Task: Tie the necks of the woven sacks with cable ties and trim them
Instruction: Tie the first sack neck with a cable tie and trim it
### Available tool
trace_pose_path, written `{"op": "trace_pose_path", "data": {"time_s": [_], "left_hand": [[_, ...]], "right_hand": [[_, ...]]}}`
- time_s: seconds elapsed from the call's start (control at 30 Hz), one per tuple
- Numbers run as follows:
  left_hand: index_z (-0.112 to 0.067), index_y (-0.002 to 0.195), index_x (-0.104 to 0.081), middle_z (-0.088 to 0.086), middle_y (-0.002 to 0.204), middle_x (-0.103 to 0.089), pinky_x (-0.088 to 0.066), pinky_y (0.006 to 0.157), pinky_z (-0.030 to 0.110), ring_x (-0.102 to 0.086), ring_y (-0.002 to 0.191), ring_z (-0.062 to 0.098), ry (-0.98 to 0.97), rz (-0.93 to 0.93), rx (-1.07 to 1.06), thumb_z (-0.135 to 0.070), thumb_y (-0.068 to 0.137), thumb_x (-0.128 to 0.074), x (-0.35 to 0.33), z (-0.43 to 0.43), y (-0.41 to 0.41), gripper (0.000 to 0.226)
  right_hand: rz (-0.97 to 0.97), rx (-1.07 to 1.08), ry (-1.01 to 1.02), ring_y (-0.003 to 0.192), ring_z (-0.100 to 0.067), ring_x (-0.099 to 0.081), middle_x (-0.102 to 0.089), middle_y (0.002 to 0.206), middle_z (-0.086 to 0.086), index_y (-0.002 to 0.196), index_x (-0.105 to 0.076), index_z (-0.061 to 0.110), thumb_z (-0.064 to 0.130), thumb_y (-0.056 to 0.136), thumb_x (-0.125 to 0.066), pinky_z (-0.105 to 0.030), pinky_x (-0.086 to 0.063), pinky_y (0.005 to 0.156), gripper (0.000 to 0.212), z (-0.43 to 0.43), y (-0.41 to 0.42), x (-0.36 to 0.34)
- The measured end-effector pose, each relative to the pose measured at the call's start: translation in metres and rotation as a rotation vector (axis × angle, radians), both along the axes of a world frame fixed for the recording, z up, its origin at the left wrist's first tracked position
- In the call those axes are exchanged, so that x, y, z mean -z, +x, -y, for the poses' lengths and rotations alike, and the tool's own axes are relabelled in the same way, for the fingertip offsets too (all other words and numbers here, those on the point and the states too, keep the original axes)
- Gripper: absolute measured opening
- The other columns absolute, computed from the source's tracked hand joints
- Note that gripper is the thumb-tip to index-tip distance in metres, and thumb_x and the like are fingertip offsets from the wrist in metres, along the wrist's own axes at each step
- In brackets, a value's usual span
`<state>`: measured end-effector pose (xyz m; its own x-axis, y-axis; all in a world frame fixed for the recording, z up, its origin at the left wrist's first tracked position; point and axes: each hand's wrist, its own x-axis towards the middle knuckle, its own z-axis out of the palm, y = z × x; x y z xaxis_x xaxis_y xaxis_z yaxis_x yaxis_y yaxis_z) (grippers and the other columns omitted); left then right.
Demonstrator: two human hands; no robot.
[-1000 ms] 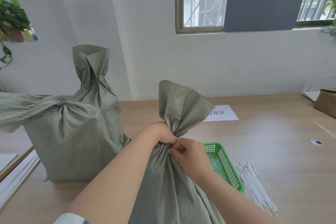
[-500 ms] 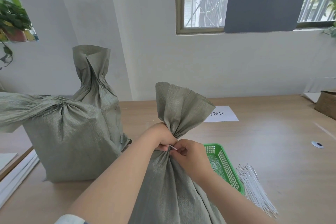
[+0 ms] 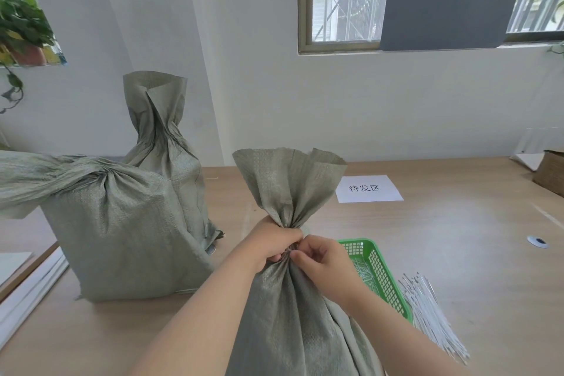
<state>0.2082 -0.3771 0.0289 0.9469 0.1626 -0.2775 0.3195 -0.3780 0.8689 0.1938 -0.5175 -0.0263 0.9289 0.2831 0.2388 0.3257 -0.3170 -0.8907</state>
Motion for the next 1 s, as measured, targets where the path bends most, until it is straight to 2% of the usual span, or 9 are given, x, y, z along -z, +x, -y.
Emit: {"op": "trace_pose_path", "data": {"time_s": [0.13,0.27,0.43,0.53,0.6,0.67,0.73,0.83,1.0], "left_hand": [[-0.019,0.074,-0.064,-0.01,0.046,-0.045,-0.027,0.044,0.02,-0.034,0.043,0.006,-0.19,-0.011,-0.014,-0.018,0.085,-0.076,0.008,-0.004,-0.005,0.016],[-0.016,0.083,-0.073,-0.014,0.052,-0.054,-0.023,0.042,0.015,-0.028,0.046,0.003,-0.327,-0.005,0.053,-0.024,0.093,-0.071,0.012,-0.008,-0.008,0.013],[-0.015,0.074,-0.064,-0.009,0.064,-0.058,-0.026,0.044,0.016,-0.031,0.047,0.004,-0.341,0.051,0.143,-0.028,0.094,-0.07,0.019,-0.015,-0.009,0.024],[-0.016,0.077,-0.063,-0.008,0.061,-0.051,-0.03,0.046,0.017,-0.038,0.049,0.004,-0.312,0.039,0.16,-0.032,0.077,-0.084,0.021,-0.021,-0.012,0.026],[-0.017,0.081,-0.067,-0.011,0.062,-0.058,-0.035,0.048,0.016,-0.047,0.054,0.0,-0.261,0.015,0.197,-0.026,0.075,-0.087,0.021,-0.024,-0.013,0.023],[-0.02,0.083,-0.071,-0.013,0.071,-0.066,-0.038,0.053,0.016,-0.055,0.067,0.0,-0.221,-0.002,0.232,-0.025,0.076,-0.088,0.021,-0.025,-0.011,0.019],[-0.025,0.079,-0.071,-0.014,0.075,-0.066,-0.038,0.054,0.016,-0.055,0.074,0.001,-0.218,-0.011,0.31,-0.026,0.074,-0.088,0.02,-0.028,-0.011,0.018],[-0.027,0.071,-0.066,-0.013,0.076,-0.061,-0.033,0.055,0.019,-0.05,0.072,0.0,-0.206,-0.019,0.454,-0.028,0.075,-0.081,0.021,-0.03,-0.011,0.015],[-0.029,0.072,-0.065,-0.009,0.081,-0.063,-0.035,0.054,0.019,-0.051,0.072,0.001,-0.174,0.024,0.507,-0.024,0.079,-0.08,0.02,-0.034,-0.012,0.017]], "right_hand": [[-0.13,-0.093,0.019,0.053,-0.01,-0.032,-0.037,0.056,0.004,0.064,-0.046,0.011,0.018,0.089,-0.065,-0.026,-0.028,0.053,0.032,0.007,0.005,0.001],[-0.192,-0.122,0.014,0.054,-0.015,-0.035,-0.041,0.057,-0.001,0.062,-0.048,0.02,0.017,0.088,-0.064,-0.028,-0.03,0.055,0.031,0.01,0.008,0.0],[-0.229,-0.163,0.046,0.058,-0.016,-0.038,-0.043,0.059,-0.004,0.064,-0.05,0.019,0.021,0.087,-0.064,-0.032,-0.032,0.059,0.027,0.015,0.01,-0.003],[-0.283,-0.22,0.158,0.061,-0.02,-0.037,-0.042,0.063,-0.008,0.068,-0.051,0.008,0.02,0.089,-0.065,-0.036,-0.033,0.06,0.028,0.016,0.01,-0.007],[-0.324,-0.245,0.225,0.058,-0.019,-0.039,-0.043,0.061,-0.006,0.068,-0.051,0.007,0.017,0.093,-0.065,-0.031,-0.037,0.056,0.031,0.016,0.009,-0.008],[-0.364,-0.264,0.277,0.055,-0.016,-0.041,-0.044,0.059,-0.001,0.068,-0.053,0.009,0.011,0.093,-0.066,-0.025,-0.038,0.054,0.028,0.017,0.009,-0.008],[-0.414,-0.279,0.329,0.053,-0.014,-0.04,-0.045,0.057,0.0,0.068,-0.054,0.009,0.01,0.086,-0.068,-0.024,-0.038,0.053,0.023,0.018,0.008,-0.007],[-0.489,-0.297,0.377,0.052,-0.014,-0.039,-0.047,0.056,-0.002,0.066,-0.057,0.009,0.008,0.078,-0.066,-0.025,-0.037,0.052,0.015,0.02,0.008,-0.005],[-0.584,-0.338,0.445,0.052,-0.014,-0.04,-0.047,0.058,-0.007,0.065,-0.058,0.006,0.004,0.076,-0.066,-0.024,-0.037,0.052,0.013,0.021,0.008,-0.001]]}}
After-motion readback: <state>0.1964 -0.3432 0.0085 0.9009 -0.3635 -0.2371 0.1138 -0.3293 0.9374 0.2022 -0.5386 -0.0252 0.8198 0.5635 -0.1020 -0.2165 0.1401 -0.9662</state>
